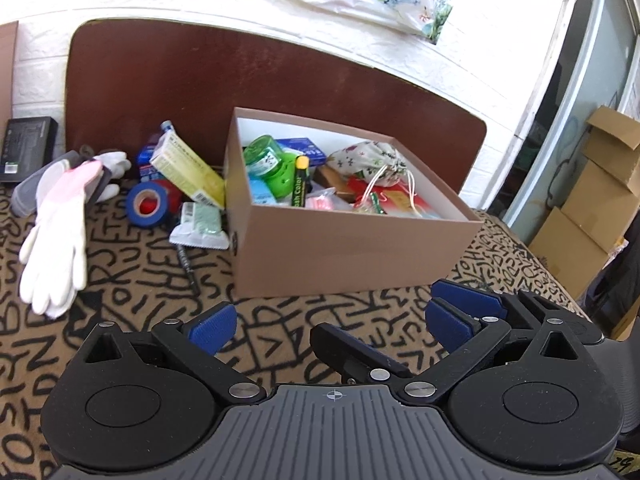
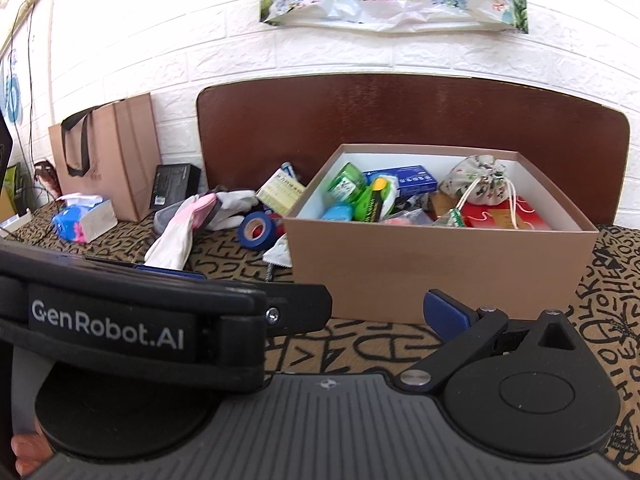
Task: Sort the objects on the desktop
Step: 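Withdraw the left tool from the box toward the white gloves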
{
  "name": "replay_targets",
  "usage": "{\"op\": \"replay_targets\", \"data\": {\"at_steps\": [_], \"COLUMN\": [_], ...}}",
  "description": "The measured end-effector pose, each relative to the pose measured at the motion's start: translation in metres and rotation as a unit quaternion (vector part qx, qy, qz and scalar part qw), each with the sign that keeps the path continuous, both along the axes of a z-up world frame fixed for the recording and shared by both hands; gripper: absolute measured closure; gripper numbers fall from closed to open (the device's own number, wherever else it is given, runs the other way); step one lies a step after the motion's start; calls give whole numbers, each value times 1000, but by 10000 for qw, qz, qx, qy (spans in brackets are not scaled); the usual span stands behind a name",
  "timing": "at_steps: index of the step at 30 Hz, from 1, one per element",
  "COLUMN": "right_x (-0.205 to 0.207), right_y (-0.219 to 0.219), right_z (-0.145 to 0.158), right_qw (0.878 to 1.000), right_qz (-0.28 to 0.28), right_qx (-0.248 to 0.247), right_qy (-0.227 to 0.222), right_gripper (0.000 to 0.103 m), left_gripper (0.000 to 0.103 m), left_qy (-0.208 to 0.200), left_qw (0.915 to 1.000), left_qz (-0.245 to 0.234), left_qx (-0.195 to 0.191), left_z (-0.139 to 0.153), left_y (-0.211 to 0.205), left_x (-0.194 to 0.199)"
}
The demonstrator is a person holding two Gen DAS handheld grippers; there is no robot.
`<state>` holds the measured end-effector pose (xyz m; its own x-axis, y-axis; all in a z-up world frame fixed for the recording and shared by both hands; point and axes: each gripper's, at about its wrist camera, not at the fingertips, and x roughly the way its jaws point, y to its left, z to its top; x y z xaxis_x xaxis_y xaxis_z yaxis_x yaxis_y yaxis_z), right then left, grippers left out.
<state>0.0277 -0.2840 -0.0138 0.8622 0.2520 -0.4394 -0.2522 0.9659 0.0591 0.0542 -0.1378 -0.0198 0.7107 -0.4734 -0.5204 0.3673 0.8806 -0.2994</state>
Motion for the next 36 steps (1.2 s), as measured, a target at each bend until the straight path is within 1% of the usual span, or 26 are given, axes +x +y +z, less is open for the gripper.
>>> {"op": "replay_targets", "data": {"at_steps": [6,22,26,32,36], "right_x": [-9,-21,-19,-14,-7], "right_y": [13,47,56,74,90], "right_z": [1,8,8,4,-1], "right_qw": [9999,9984,9979,9968,9958], "right_qz": [69,310,406,621,775], "right_qx": [-135,-471,-511,-505,-493], "right_qy": [16,-48,-55,-10,67], "right_gripper": [0,0,0,0,0], "left_gripper": [0,0,0,0,0], "left_qy": [0,29,15,154,193], "left_qw": [10000,9997,9994,9979,9969], "left_qz": [57,232,296,539,684], "left_qx": [42,-88,-197,-333,-348], "left_z": [2,2,0,-11,-17], "left_y": [8,39,53,80,96], "left_x": [-11,-25,-25,-21,-17]}}
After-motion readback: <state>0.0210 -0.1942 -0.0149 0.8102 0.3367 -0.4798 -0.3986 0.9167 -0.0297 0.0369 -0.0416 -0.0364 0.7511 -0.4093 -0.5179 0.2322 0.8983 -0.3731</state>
